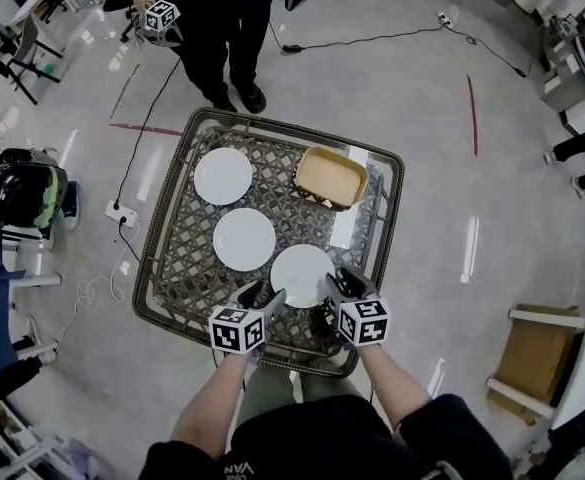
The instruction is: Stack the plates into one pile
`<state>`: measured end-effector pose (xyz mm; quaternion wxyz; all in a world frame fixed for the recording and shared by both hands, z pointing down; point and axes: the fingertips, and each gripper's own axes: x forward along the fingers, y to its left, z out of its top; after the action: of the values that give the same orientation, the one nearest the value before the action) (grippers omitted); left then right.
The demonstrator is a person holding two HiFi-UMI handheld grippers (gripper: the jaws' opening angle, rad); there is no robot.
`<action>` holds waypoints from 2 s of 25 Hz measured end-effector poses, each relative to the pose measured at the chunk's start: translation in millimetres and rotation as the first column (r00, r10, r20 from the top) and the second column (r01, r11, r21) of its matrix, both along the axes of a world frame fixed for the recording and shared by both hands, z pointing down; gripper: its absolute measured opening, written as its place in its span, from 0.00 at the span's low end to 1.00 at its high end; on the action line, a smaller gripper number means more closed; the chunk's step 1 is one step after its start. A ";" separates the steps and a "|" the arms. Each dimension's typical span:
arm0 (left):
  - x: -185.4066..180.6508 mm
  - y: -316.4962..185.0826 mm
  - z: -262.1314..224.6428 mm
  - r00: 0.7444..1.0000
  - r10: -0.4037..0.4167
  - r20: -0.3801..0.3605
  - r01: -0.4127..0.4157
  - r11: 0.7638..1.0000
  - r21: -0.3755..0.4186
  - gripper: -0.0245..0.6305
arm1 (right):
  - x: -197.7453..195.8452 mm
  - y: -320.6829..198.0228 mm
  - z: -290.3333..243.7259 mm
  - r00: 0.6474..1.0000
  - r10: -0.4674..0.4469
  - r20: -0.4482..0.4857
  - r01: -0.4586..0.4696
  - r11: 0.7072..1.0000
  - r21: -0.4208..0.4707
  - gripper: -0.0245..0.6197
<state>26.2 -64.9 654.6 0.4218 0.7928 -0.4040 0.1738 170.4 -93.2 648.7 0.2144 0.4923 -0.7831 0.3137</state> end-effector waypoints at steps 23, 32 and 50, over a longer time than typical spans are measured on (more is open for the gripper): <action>2.2 0.7 -8.5 0.995 0.060 -0.076 -0.064 0.997 -0.049 0.16 | 1.6 9.1 -9.6 0.989 0.147 0.016 -0.146 0.988 -0.041 0.13; -55.0 -22.3 -29.4 1.000 -0.010 -0.022 0.010 1.000 -0.010 0.16 | -55.2 -18.5 -31.5 0.994 0.087 0.064 -0.088 0.996 0.007 0.12; -140.0 -84.9 0.7 0.991 -0.069 0.115 0.073 0.997 -0.028 0.16 | -146.7 -97.6 -0.9 0.998 -0.049 0.036 0.050 0.999 -0.017 0.12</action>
<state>-113.8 -149.8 655.3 0.4166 0.7599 -0.4527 0.2101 23.7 -190.8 647.8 0.2128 0.4652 -0.7958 0.3241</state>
